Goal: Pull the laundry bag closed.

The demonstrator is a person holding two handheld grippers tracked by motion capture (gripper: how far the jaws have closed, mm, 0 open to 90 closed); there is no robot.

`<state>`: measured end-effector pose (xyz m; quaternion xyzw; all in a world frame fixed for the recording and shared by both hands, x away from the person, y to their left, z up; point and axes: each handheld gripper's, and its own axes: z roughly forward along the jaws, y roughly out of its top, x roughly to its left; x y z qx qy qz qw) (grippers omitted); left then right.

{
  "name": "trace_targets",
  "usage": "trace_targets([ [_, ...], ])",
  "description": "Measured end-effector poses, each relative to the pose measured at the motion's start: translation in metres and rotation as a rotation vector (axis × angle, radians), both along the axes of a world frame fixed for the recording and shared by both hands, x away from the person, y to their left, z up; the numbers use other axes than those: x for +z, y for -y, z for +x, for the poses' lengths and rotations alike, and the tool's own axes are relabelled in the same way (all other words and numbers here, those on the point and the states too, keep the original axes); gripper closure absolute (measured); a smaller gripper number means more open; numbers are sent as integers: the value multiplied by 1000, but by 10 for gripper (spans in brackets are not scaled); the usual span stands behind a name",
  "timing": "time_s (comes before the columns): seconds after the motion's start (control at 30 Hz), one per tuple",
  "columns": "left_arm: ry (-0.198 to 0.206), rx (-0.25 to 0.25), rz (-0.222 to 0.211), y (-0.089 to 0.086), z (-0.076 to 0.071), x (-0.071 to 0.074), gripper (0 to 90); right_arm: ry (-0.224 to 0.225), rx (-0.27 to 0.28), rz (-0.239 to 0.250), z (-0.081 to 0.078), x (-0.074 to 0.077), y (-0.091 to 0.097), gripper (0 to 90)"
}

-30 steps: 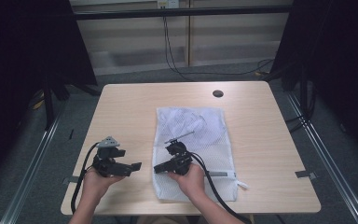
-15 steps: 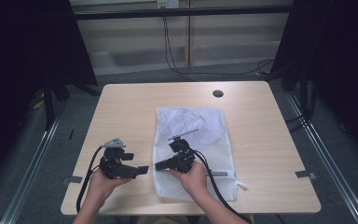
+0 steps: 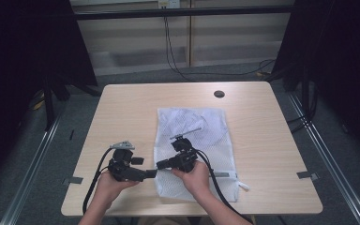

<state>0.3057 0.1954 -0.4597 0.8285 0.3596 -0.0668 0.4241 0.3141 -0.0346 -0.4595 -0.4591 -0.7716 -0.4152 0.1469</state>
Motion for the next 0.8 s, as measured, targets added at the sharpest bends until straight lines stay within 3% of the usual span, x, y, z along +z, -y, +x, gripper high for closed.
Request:
trace_targets([
  [0.17,-35,-10,-8,5,1,-3,140,4,-3,6,0,2,2,851],
  [0.43,-36,-25,-37,10,0,-4,240,13,3,13,-1,3,3,857],
  [0.6,-36,-45,-31,13,-1,-6,285,18,7,18,0,5,4,857],
  [0.8,-63,-64,-33,18,-2,-8,383,22,9,14,0,7,4,859],
])
